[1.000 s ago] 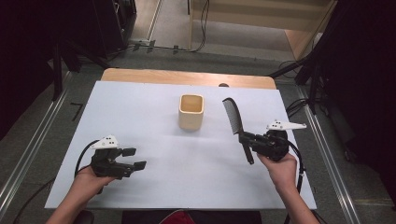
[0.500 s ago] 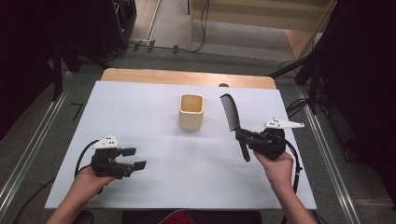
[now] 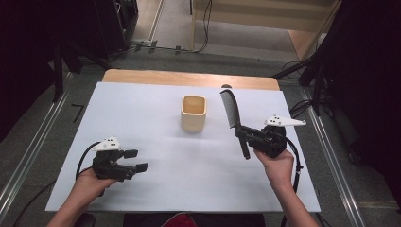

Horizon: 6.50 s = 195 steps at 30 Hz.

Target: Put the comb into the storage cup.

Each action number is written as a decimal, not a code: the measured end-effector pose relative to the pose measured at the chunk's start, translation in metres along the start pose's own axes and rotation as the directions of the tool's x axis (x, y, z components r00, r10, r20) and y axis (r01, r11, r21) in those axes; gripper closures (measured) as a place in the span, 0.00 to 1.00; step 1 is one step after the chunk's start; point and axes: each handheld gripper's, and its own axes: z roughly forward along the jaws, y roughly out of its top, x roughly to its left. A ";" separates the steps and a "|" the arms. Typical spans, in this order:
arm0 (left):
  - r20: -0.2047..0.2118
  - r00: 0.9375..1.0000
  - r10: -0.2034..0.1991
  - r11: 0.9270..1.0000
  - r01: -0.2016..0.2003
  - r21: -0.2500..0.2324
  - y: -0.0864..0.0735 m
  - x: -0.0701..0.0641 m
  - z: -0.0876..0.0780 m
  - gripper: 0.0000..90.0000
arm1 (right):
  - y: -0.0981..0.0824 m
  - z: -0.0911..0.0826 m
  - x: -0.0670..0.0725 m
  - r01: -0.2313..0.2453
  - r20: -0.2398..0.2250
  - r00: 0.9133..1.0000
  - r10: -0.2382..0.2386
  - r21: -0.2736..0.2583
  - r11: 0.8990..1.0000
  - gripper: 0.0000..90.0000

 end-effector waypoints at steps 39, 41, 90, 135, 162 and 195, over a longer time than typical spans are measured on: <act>0.001 1.000 -0.003 1.000 0.003 0.000 0.000 0.001 0.000 0.30 | 0.033 0.031 0.008 0.026 -0.024 0.999 -0.026 0.000 1.000 0.78; 0.001 1.000 -0.002 1.000 0.002 0.000 0.000 0.001 0.000 0.30 | 0.035 0.033 0.008 0.026 -0.025 0.999 -0.026 0.001 1.000 0.78; -0.003 1.000 -0.010 1.000 0.010 -0.006 0.000 0.002 -0.001 0.30 | 0.079 0.066 0.009 -0.015 -0.043 0.999 0.014 -0.023 1.000 0.78; 0.006 1.000 -0.009 1.000 0.009 -0.012 0.000 0.003 -0.002 0.30 | 0.123 0.110 0.022 0.022 -0.017 1.000 -0.023 -0.021 1.000 0.78; 0.014 1.000 -0.017 1.000 0.017 -0.018 0.000 0.003 -0.002 0.30 | 0.135 0.139 0.022 0.024 0.020 1.000 -0.023 -0.033 0.999 0.78; 0.019 1.000 -0.011 1.000 0.011 -0.016 0.001 0.003 -0.002 0.30 | 0.124 0.161 0.023 0.024 0.043 0.999 -0.022 -0.046 0.999 0.78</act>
